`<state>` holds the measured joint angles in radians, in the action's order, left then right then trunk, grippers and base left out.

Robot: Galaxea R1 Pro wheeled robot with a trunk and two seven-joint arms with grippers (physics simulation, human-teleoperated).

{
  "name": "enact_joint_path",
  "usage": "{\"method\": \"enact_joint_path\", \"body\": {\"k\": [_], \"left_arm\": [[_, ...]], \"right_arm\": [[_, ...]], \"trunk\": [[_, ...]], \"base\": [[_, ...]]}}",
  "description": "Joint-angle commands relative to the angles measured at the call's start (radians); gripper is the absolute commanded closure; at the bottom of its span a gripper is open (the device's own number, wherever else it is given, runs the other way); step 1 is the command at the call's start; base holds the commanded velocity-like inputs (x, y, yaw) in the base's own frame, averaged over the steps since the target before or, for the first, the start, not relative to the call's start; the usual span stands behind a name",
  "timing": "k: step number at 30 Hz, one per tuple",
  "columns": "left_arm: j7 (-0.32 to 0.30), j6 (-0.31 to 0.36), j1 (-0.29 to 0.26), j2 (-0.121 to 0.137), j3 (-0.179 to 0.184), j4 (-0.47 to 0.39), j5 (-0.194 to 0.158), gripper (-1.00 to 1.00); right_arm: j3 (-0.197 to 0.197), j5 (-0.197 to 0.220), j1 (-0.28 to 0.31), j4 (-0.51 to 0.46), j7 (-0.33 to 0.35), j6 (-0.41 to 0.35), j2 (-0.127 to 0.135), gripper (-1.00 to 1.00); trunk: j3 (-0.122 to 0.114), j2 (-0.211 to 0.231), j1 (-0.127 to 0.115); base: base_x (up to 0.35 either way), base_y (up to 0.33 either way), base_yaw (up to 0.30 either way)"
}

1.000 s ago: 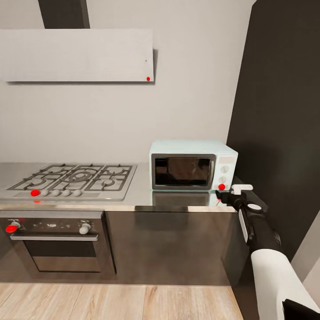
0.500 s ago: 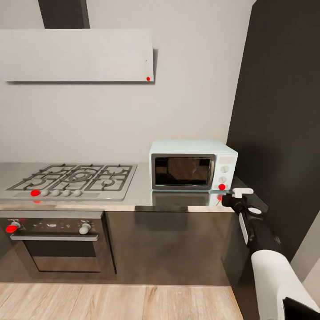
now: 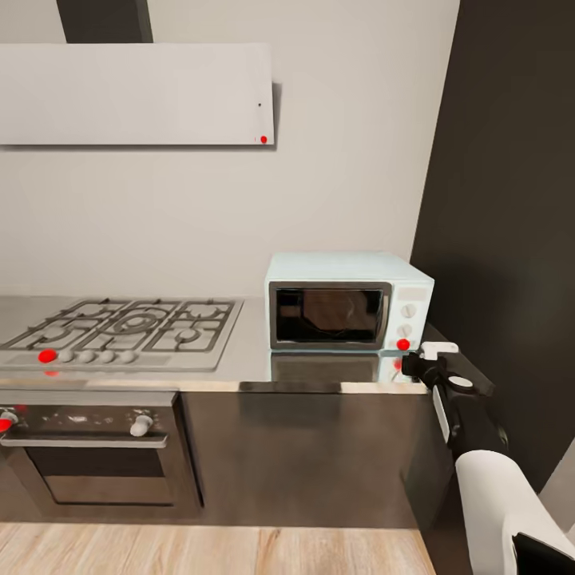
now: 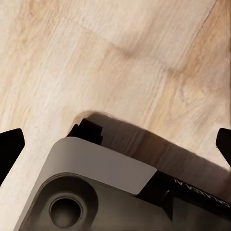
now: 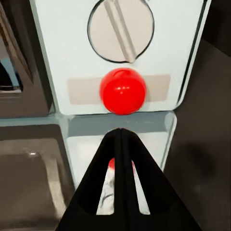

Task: In the kitchen, take the popcorn bag from the countertop, put it into the microwave, and heat it until the popcorn is cooked so the cooked popcorn ends up inside the bag.

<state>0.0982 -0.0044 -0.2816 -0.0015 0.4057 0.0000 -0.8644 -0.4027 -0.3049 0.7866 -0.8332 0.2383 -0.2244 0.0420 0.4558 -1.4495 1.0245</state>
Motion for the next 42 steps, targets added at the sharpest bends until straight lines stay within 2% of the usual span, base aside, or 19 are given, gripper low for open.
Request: {"method": "enact_joint_path", "body": {"k": [1, 22, 28, 33, 34, 36, 37, 38, 39, 40, 41, 42], "left_arm": [[0.003, 0.000, -0.001, 0.000, 0.008, 0.000, -0.007, -1.00], [0.001, -0.003, -0.001, 0.000, 0.007, 0.000, -0.008, -1.00], [0.002, -0.003, -0.001, 0.000, 0.008, 0.000, -0.008, -1.00], [0.001, -0.002, -0.001, -0.001, 0.008, 0.001, -0.007, -1.00], [0.001, -0.002, -0.001, -0.001, 0.008, 0.001, -0.007, -1.00], [0.001, -0.001, -0.001, -0.002, 0.008, 0.000, -0.007, -1.00], [0.002, -0.001, -0.001, -0.002, 0.008, 0.001, -0.007, -1.00], [0.002, 0.000, -0.001, -0.002, 0.008, 0.000, -0.007, -1.00], [0.002, 0.000, -0.001, -0.002, 0.008, 0.000, -0.007, -1.00], [0.002, 0.000, -0.001, -0.002, 0.008, 0.001, -0.007, -1.00], [0.002, 0.000, -0.001, -0.002, 0.008, 0.001, -0.007, -1.00], [0.002, 0.000, -0.001, -0.002, 0.008, 0.001, -0.007, -1.00]], "right_arm": [[-0.004, -0.011, 0.001, -0.002, 0.009, -0.004, -0.001, 1.00], [-0.004, -0.010, 0.000, 0.002, 0.010, -0.003, -0.001, 1.00], [-0.004, -0.010, 0.000, 0.002, 0.012, -0.003, -0.001, 1.00], [-0.004, -0.013, 0.001, -0.022, 0.041, -0.010, -0.001, 1.00], [-0.004, -0.014, 0.002, -0.037, 0.056, -0.015, -0.001, 1.00], [-0.004, -0.011, 0.004, -0.136, 0.122, -0.048, -0.001, 1.00], [-0.004, -0.009, -0.004, -0.256, 0.170, -0.093, -0.005, 1.00], [-0.005, -0.007, -0.035, -0.381, 0.215, -0.156, -0.009, 1.00], [-0.005, -0.006, -0.067, -0.451, 0.239, -0.196, -0.011, 1.00], [-0.006, 0.001, -0.124, -0.524, 0.262, -0.238, -0.012, 1.00], [-0.007, 0.013, -0.173, -0.561, 0.274, -0.259, -0.012, 1.00], [-0.008, 0.018, -0.193, -0.575, 0.278, -0.267, -0.012, 1.00]], "trunk": [[0.001, -0.001, 0.000], [0.001, -0.001, 0.000], [0.001, -0.001, 0.000], [0.001, -0.001, 0.000], [0.001, -0.001, 0.000], [0.001, -0.001, 0.000], [0.001, -0.001, 0.000], [0.001, -0.001, 0.000], [0.001, -0.001, 0.000], [0.001, -0.001, 0.000], [0.001, -0.001, 0.000], [0.001, -0.001, 0.000]], "base": [[0.302, 0.000, 0.000], [0.147, -0.021, 0.000], [-0.240, 0.000, 0.000], [-0.340, 0.000, 0.000], [-0.341, 0.000, 0.000], [-0.341, 0.000, 0.000], [-0.341, 0.000, 0.000], [-0.341, 0.000, 0.000], [-0.341, 0.000, 0.000], [-0.341, 0.000, 0.000], [-0.341, 0.000, 0.000], [-0.341, 0.000, 0.000]]}}
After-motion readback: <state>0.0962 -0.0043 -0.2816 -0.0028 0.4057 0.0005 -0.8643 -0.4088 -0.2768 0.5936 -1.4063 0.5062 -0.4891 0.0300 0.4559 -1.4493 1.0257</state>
